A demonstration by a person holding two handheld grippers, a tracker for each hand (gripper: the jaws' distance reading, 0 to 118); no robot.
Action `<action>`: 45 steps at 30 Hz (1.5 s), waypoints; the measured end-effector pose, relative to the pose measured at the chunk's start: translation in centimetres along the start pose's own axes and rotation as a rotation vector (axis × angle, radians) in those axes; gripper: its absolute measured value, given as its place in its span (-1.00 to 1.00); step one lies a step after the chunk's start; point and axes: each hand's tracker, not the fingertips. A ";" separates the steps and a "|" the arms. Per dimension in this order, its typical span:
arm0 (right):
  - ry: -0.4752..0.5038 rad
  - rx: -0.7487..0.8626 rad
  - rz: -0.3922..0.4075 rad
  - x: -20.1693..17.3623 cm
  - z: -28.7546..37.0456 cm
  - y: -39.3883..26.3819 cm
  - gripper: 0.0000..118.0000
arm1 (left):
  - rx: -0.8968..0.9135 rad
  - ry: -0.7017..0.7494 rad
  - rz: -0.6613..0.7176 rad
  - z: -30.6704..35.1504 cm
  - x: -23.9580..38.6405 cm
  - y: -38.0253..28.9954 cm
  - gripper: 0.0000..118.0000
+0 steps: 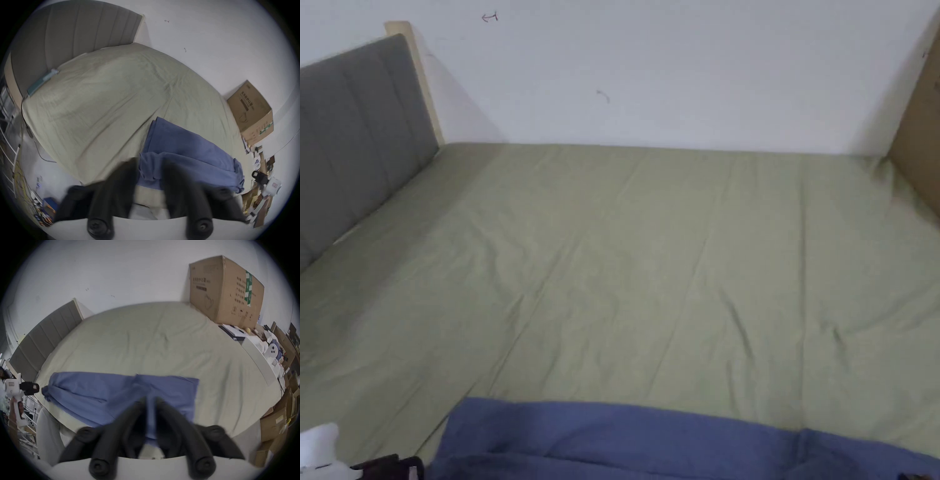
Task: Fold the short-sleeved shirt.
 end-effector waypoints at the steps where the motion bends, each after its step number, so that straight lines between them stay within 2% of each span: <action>1: 0.001 0.012 0.004 -1.0 -0.3 -0.2 -1.00 | -0.002 0.004 0.014 -0.2 -0.2 -0.4 -1.00; 5: 0.075 -0.002 -0.017 -5.0 -2.1 -0.6 -1.00 | -0.020 -0.011 0.043 -0.4 0.1 -2.5 -1.00; 10: 0.121 0.019 0.060 -9.1 -3.3 -0.9 -1.00 | 0.015 -0.132 0.189 -0.8 -3.5 -2.0 -1.00; 12: 0.160 0.015 0.068 -10.6 -3.3 -0.7 -1.00 | -0.022 -0.163 0.235 -0.8 -3.5 -1.8 -0.75; 13: 0.186 0.000 0.092 -11.2 -3.5 -0.6 -1.00 | -0.037 -0.173 0.257 -1.2 -3.8 -1.8 -0.45; 15: 0.176 0.009 0.154 -12.6 -3.7 -0.5 -1.00 | -0.037 -0.220 0.302 -2.3 -4.4 -2.0 0.15; 16: 0.179 0.007 0.180 -13.1 -3.8 -0.5 -1.00 | -0.037 -0.244 0.335 -2.7 -4.5 -1.9 0.38; 17: 0.187 0.003 0.185 -13.6 -3.8 -0.5 -1.00 | -0.051 -0.293 0.370 -3.4 -4.9 -2.0 0.40; 22: 0.209 -0.018 0.220 -15.0 -4.1 -0.7 -1.00 | -0.094 -0.431 0.549 -6.9 -6.7 -2.3 0.40; 25: 0.206 -0.033 0.235 -15.3 -4.4 -0.9 -1.00 | -0.091 -0.587 0.654 -8.8 -7.3 -2.4 0.36; 26: 0.209 -0.041 0.234 -15.3 -4.4 -0.9 -1.00 | -0.102 -0.617 0.673 -9.5 -7.4 -2.4 0.24; 27: 0.211 -0.048 0.234 -15.3 -4.5 -0.9 -1.00 | -0.114 -0.603 0.680 -9.8 -7.1 -2.3 -0.02; 28: 0.210 -0.052 0.236 -15.3 -4.5 -1.0 -1.00 | -0.121 -0.571 0.649 -9.8 -6.7 -2.1 -0.54; 29: 0.208 -0.053 0.238 -15.3 -4.5 -1.0 -1.00 | -0.140 -0.483 0.576 -10.0 -6.1 -1.9 -0.85; 30: 0.206 -0.054 0.238 -15.2 -4.5 -1.1 -1.00 | -0.146 -0.370 0.502 -10.3 -5.5 -1.8 -0.86; 31: 0.205 -0.054 0.235 -15.0 -4.6 -1.2 -1.00 | -0.157 -0.373 0.517 -10.6 -5.3 -2.0 -0.86; 32: 0.206 -0.057 0.226 -14.7 -4.5 -1.1 -1.00 | -0.143 -0.472 0.586 -10.0 -4.6 -1.9 -0.86; 33: 0.205 -0.059 0.214 -14.4 -4.5 -1.1 -1.00 | -0.131 -0.472 0.587 -9.5 -4.6 -1.7 -0.86; 37: 0.197 -0.057 0.155 -12.6 -4.1 -0.9 -1.00 | -0.116 -0.347 0.465 -7.2 -1.5 -0.4 -0.86; 40: 0.183 -0.042 0.100 -10.6 -3.6 -0.8 -1.00 | -0.042 -0.300 0.301 -5.4 1.7 1.3 -0.86; 43: 0.173 -0.030 0.043 -8.2 -3.0 -0.9 -1.00 | 0.011 -0.290 0.113 -3.1 8.3 2.8 -0.86; 45: 0.157 -0.016 0.013 -6.4 -2.5 -1.2 -1.00 | 0.040 -0.286 -0.066 -3.4 11.4 3.8 -0.86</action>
